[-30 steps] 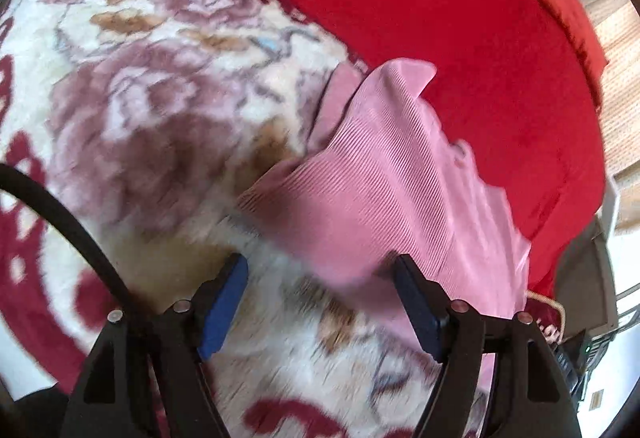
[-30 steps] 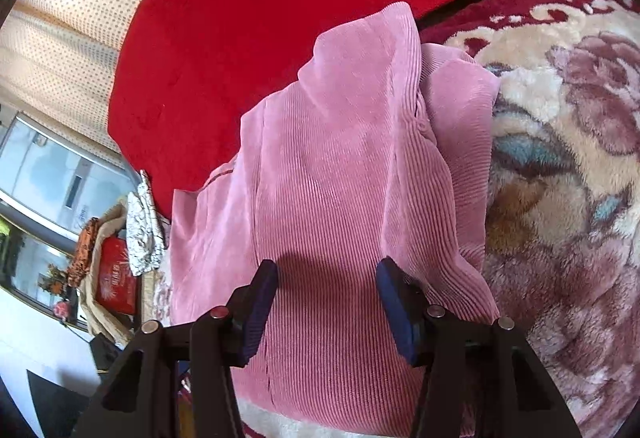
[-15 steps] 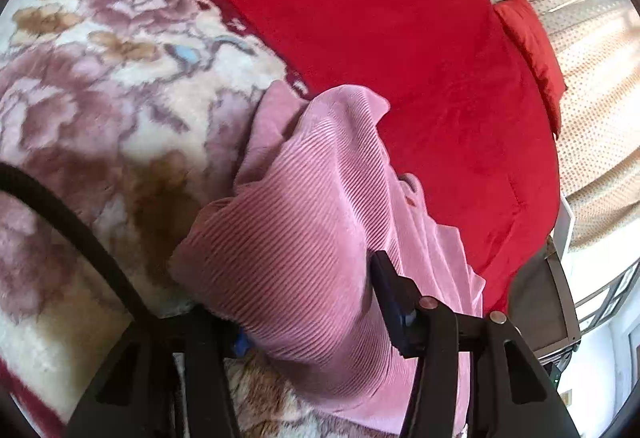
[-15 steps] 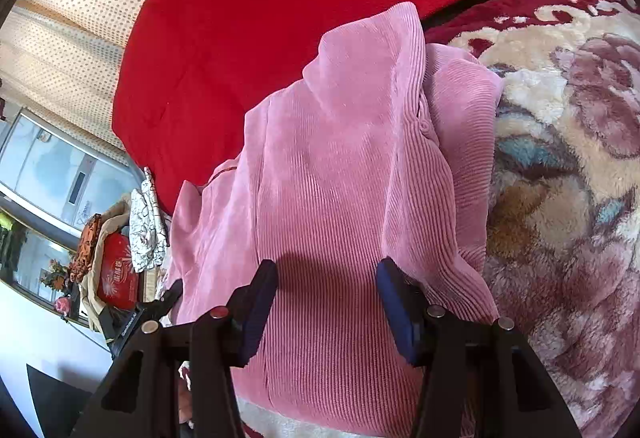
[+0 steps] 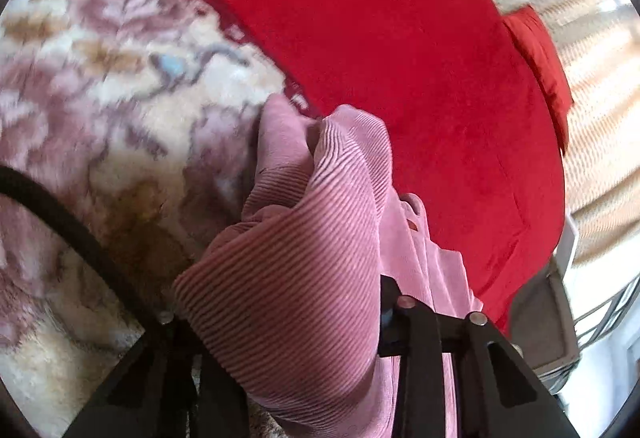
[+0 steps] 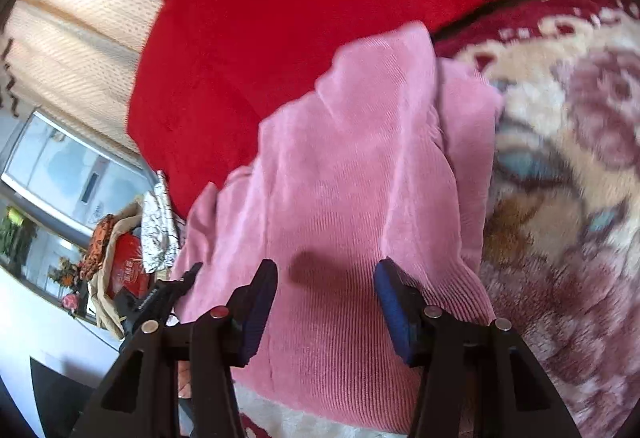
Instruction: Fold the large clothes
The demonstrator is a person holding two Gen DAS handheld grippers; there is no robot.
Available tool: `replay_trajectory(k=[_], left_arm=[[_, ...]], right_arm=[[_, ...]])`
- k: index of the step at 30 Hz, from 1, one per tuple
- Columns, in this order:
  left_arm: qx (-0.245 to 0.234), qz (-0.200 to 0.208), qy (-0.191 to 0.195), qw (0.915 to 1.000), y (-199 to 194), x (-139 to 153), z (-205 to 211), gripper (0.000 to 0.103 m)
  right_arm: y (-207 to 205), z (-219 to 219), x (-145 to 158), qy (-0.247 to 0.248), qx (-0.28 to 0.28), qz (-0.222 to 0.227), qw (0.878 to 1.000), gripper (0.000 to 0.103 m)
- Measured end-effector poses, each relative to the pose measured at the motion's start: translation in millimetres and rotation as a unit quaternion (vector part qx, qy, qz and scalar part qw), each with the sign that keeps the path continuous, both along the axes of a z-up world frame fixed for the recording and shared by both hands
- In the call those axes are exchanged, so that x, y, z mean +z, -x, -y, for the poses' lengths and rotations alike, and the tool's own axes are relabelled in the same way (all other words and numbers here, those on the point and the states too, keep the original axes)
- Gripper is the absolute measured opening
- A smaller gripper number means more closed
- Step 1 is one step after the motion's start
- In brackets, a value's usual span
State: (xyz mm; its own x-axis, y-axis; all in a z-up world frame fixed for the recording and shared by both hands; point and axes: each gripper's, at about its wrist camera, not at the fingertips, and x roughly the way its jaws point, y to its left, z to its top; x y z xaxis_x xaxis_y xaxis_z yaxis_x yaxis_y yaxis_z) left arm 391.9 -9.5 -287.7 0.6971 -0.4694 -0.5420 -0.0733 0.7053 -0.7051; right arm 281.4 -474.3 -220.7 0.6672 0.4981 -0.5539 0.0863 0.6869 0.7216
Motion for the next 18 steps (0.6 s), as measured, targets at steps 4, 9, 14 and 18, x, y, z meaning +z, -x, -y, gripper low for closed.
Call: replay_trajectory(k=[4, 9, 14, 18], left_arm=[[-0.014, 0.027, -0.036, 0.9989, 2.3, 16.8, 11.0, 0.033], [-0.048, 0.08, -0.115, 0.989, 12.8, 46.8, 39.2, 0.032], [-0.13, 0.176, -0.223, 0.9499, 47.1, 80.0, 106.8, 0.03], [-0.229, 0.243, -0.337, 0.8802, 91.7, 77.7, 189.6, 0.03]], right_arm=[[8.5, 9.2, 6.9, 0.02, -0.033, 0.021, 0.999, 0.054], [-1.4, 12.3, -19.7, 0.016, -0.014, -0.038, 0.999, 0.03], [0.0, 26.8, -27.8, -0.041, -0.005, -0.046, 0.998, 0.03], [1.9, 42.7, -36.7, -0.092, 0.001, -0.049, 0.995, 0.03]])
